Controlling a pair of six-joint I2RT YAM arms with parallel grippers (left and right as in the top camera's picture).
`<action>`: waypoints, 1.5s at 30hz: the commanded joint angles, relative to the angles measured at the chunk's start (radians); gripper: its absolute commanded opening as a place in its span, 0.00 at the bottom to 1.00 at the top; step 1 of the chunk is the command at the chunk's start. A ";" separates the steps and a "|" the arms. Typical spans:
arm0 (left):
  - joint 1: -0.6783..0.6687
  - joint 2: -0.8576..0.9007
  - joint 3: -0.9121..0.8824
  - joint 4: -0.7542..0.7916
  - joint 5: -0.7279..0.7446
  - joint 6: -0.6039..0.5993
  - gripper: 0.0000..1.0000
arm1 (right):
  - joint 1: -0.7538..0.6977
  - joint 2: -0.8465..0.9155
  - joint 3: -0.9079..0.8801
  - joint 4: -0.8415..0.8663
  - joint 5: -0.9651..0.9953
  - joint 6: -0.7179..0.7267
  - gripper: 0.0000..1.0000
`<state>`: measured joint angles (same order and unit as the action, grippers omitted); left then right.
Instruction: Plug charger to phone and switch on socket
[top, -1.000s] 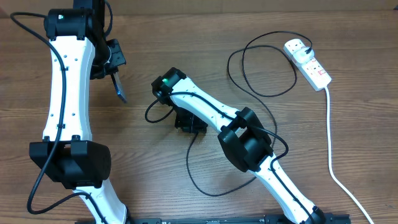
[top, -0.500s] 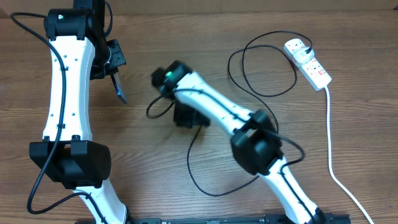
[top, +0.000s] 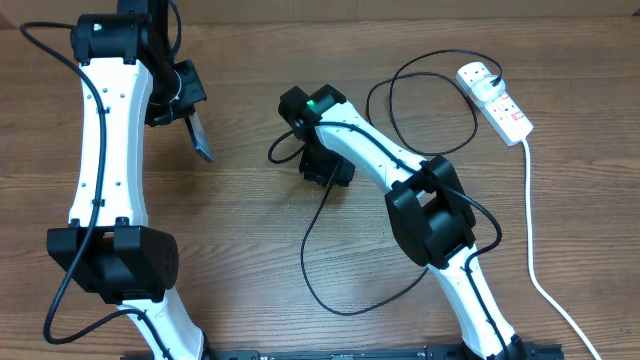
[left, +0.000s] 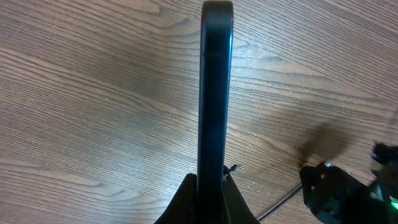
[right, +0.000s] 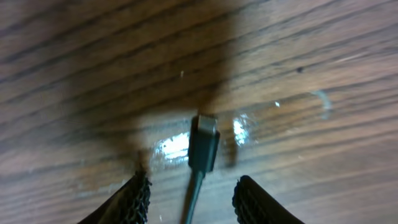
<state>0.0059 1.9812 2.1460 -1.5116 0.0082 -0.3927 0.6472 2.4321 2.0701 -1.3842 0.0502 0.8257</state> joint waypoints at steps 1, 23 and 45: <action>-0.006 -0.012 0.000 0.004 0.019 0.005 0.04 | -0.020 -0.017 -0.045 0.032 -0.038 0.015 0.43; -0.006 -0.012 0.000 0.001 0.019 0.019 0.04 | -0.057 -0.015 -0.082 0.061 -0.024 -0.051 0.31; -0.006 -0.012 0.000 0.040 0.147 0.069 0.04 | -0.077 -0.021 -0.116 0.141 -0.178 -0.129 0.03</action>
<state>0.0063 1.9812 2.1460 -1.4910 0.0586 -0.3698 0.5697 2.3894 1.9572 -1.2526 -0.1143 0.7063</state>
